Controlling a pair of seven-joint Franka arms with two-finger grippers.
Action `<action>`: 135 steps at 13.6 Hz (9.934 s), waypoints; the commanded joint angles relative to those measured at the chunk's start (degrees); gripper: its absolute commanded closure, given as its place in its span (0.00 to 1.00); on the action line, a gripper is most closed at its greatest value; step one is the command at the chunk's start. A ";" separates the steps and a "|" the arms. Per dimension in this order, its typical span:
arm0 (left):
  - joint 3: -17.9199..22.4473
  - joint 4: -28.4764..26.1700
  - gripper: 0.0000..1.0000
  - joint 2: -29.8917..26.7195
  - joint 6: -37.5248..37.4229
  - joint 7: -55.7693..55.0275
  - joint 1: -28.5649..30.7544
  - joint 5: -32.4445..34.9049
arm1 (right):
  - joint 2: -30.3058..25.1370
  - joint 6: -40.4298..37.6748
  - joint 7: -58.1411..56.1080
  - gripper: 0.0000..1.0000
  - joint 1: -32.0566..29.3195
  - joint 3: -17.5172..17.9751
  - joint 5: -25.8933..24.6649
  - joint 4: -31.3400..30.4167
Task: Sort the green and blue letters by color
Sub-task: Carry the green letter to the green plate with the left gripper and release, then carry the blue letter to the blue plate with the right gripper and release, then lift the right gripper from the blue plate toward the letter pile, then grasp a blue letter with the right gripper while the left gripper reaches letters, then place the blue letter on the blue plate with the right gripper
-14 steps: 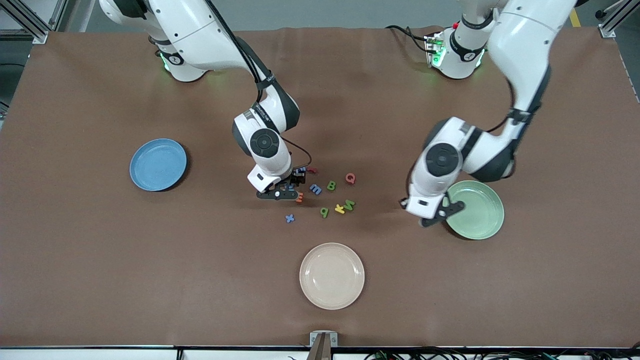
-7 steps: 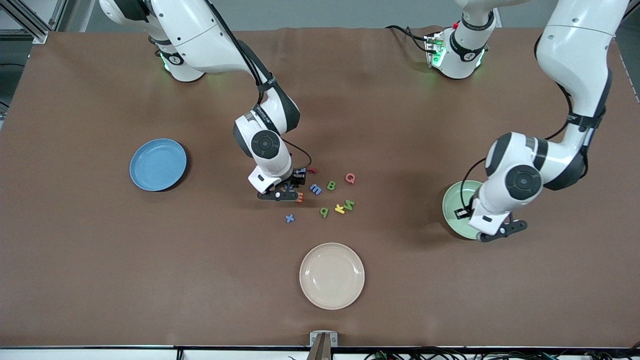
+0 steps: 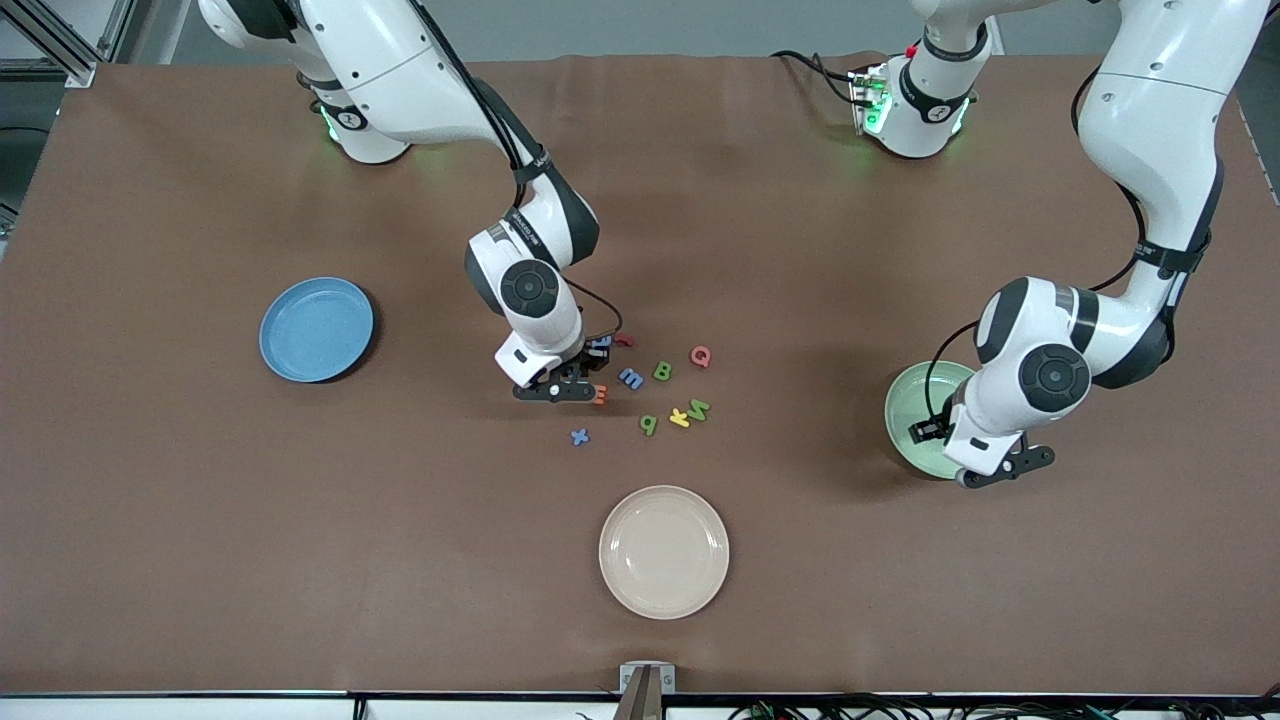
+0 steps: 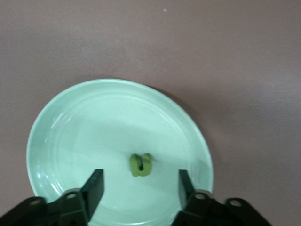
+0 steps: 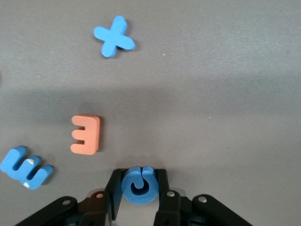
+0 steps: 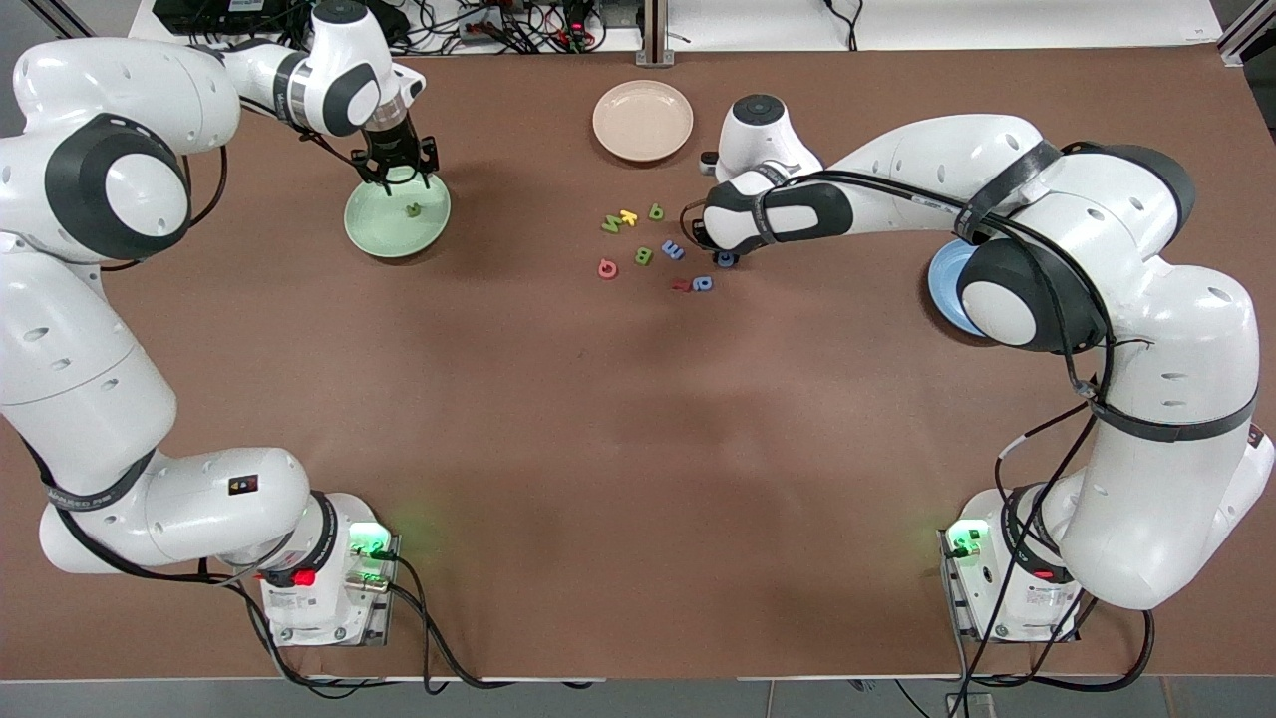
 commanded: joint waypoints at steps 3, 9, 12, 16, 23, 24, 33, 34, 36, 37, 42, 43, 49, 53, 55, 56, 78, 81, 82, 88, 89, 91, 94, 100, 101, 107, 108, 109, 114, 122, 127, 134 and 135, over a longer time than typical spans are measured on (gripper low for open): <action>-2.97 3.19 0.00 0.44 -0.20 -21.30 -6.88 0.64 | -8.36 -16.99 -9.12 1.00 -5.82 -1.39 -0.24 -0.33; -2.62 14.00 0.06 10.81 -0.11 -48.21 -18.58 0.73 | -24.98 -29.24 -40.56 1.00 -25.58 -1.57 -4.11 -10.06; -2.53 16.82 0.09 13.89 0.07 -55.68 -21.75 0.47 | -28.77 -25.92 -54.91 1.00 -35.52 -1.57 -5.43 -16.83; -2.27 20.70 0.14 17.24 0.07 -66.68 -25.79 0.47 | -30.28 -13.19 -62.42 1.00 -41.17 -1.57 -5.43 -27.03; -2.27 21.05 0.24 18.91 0.16 -73.20 -28.26 0.47 | -29.75 4.05 -62.42 1.00 -40.91 -1.48 -5.43 -38.38; -2.27 21.05 0.26 19.00 0.16 -73.55 -28.96 0.47 | -29.75 5.37 -62.42 1.00 -40.82 -1.48 -5.43 -39.34; -2.18 20.70 1.00 18.39 0.24 -72.50 -28.88 1.52 | -27.29 12.77 -62.42 0.98 -40.56 -1.48 -5.43 -44.72; -2.18 20.35 1.00 17.95 0.16 -71.37 -28.01 2.22 | -27.20 12.77 -62.34 0.83 -40.56 -1.57 -5.43 -44.63; -2.18 19.39 1.00 16.20 -0.46 -68.73 -25.72 2.40 | -27.38 12.16 -62.16 0.00 -40.47 -1.48 -5.43 -44.19; -2.18 18.08 1.00 14.80 -0.46 -66.19 -24.23 2.40 | -27.38 11.72 -62.16 0.00 -40.55 -1.48 -5.52 -43.84; -2.09 12.36 1.00 8.38 -1.60 -49.42 -16.59 2.84 | -28.96 -0.65 -60.76 0.00 -40.21 -1.22 -5.52 -35.86; -2.18 10.87 1.00 7.15 -1.60 -45.64 -14.22 3.88 | -28.96 -4.16 -60.67 0.00 -40.12 -1.22 -5.52 -32.97; -2.44 1.73 1.00 0.03 -1.78 -25.77 -3.23 4.07 | -28.17 -24.75 -49.10 0.00 -36.26 -1.13 -7.98 -12.66; -2.79 -1.36 1.00 -0.69 -1.16 -17.50 2.75 4.16 | -27.73 -28.52 -36.98 0.00 -33.71 -1.04 -7.80 -6.76; -2.79 -2.24 0.99 -0.69 -1.07 -15.11 3.73 4.16 | -27.20 -30.99 -28.19 0.00 -31.69 -1.04 -7.72 -3.95; -2.79 -2.33 0.99 -0.51 -0.99 -14.32 4.60 4.16 | -27.03 -32.22 -24.49 0.00 -31.16 -1.04 -7.63 -3.15; -2.79 -3.73 0.98 2.56 4.81 -14.40 5.14 4.07 | -4.36 -9.48 69.83 0.01 2.07 -0.95 -4.29 1.43; -2.79 -3.56 0.81 2.65 4.81 -14.40 5.22 4.07 | -2.68 -7.71 73.97 0.02 3.65 -0.95 -4.29 1.34; -2.79 -3.47 0.56 2.65 4.73 -14.49 5.14 4.07 | -2.42 -7.19 74.94 0.02 3.83 -0.95 -4.29 1.34; -2.88 -3.29 0.00 0.99 4.11 -14.67 4.96 4.07 | -0.75 -3.40 76.97 0.03 4.80 -0.69 -4.20 1.16; -3.06 -3.21 0.00 0.29 3.24 -14.75 4.87 4.07 | -0.66 -3.40 77.15 0.03 4.80 -0.60 -4.11 1.08; -4.45 -3.03 0.00 -1.47 0.61 -14.67 4.96 3.90 | -0.39 -3.40 77.50 0.03 4.80 -0.08 -4.11 1.16; -7.61 -2.51 0.00 -2.36 -1.69 -16.06 4.70 3.28 | -0.22 -3.40 77.50 0.08 5.67 0.10 -4.11 1.16; -10.09 5.03 0.00 2.38 -1.69 -34.76 -6.70 3.54 | 0.75 -2.17 77.67 0.14 7.17 0.10 -2.35 1.16; -10.00 7.49 0.01 4.04 -1.69 -37.49 -8.82 3.46 | 0.92 -2.17 77.67 0.16 7.26 0.10 -2.35 1.16; -6.24 19.71 0.13 12.31 -1.69 -46.03 -21.82 3.28 | 1.01 -2.44 77.24 0.41 7.26 0.10 -2.35 1.08; -4.05 21.82 0.14 13.63 -1.69 -47.70 -25.07 3.11 | 1.01 -2.44 77.23 0.49 7.26 0.10 -2.35 1.16; -1.94 24.10 0.14 14.94 -1.69 -49.45 -28.06 2.84 | 1.01 -2.52 77.23 0.54 7.26 0.10 -2.35 1.08; 0.37 33.60 0.22 21.54 -1.52 -53.85 -34.75 1.70 | 1.01 -2.87 76.88 0.89 7.26 0.01 -2.35 1.08; 3.01 37.22 0.29 25.94 -1.25 -68.00 -40.30 0.64 | -5.04 -25.07 60.65 1.00 3.93 -0.43 -3.14 2.57; 3.09 37.66 0.31 26.91 -0.99 -71.79 -41.18 0.73 | -13.65 -39.24 44.92 1.00 -3.62 -1.31 -4.20 2.22; 6.08 38.98 0.32 28.67 0.68 -73.46 -43.29 0.73 | -28.40 -40.78 11.20 1.00 -22.25 -1.31 -8.94 -11.10; 6.52 38.98 0.32 28.67 1.03 -74.07 -43.38 0.73 | -30.61 -37.89 7.31 1.00 -24.62 -1.31 -9.99 -14.88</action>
